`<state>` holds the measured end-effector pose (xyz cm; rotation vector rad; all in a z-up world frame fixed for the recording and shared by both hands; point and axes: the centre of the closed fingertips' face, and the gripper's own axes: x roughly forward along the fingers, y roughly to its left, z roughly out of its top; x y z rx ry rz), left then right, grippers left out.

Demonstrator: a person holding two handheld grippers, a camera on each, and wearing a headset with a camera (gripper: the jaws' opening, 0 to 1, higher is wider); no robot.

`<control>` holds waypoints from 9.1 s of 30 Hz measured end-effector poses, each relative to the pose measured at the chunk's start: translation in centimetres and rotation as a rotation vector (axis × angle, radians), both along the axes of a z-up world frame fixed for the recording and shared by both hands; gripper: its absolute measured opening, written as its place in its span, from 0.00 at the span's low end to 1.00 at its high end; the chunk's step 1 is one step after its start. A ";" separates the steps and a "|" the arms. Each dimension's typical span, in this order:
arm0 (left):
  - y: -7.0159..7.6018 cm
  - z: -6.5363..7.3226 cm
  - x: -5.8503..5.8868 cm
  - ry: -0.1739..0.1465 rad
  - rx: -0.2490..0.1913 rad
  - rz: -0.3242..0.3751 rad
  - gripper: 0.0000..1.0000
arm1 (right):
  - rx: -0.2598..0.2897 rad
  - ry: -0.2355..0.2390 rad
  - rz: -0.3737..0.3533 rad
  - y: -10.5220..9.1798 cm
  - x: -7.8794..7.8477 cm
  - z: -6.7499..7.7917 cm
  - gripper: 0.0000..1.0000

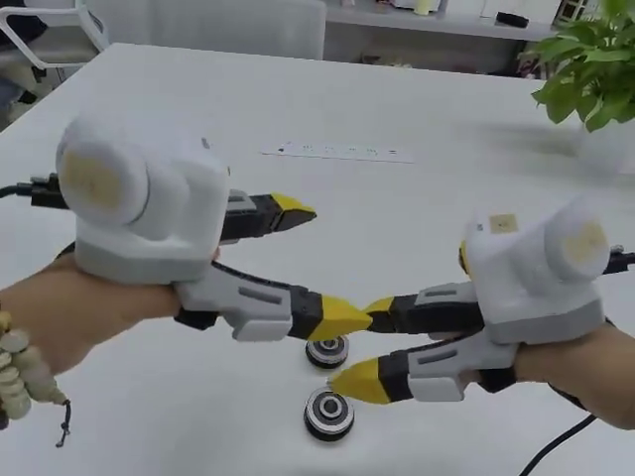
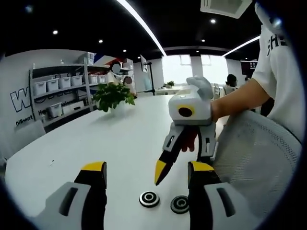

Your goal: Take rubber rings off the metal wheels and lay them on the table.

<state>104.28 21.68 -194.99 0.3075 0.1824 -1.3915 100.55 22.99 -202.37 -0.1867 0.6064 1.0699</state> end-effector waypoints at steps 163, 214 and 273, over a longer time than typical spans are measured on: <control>-0.1 -11.0 -5.0 0.050 0.212 -0.208 0.07 | 0.197 0.628 -0.421 -2.1 -1.0 -3.8 0.00; -0.3 -9.7 -4.9 0.050 0.226 -0.209 0.17 | 0.173 0.583 -0.426 -2.5 -0.4 -3.7 0.00; 17.7 -1.4 -3.9 0.065 0.089 0.317 0.77 | 0.442 0.416 -0.527 -4.1 2.8 3.7 0.00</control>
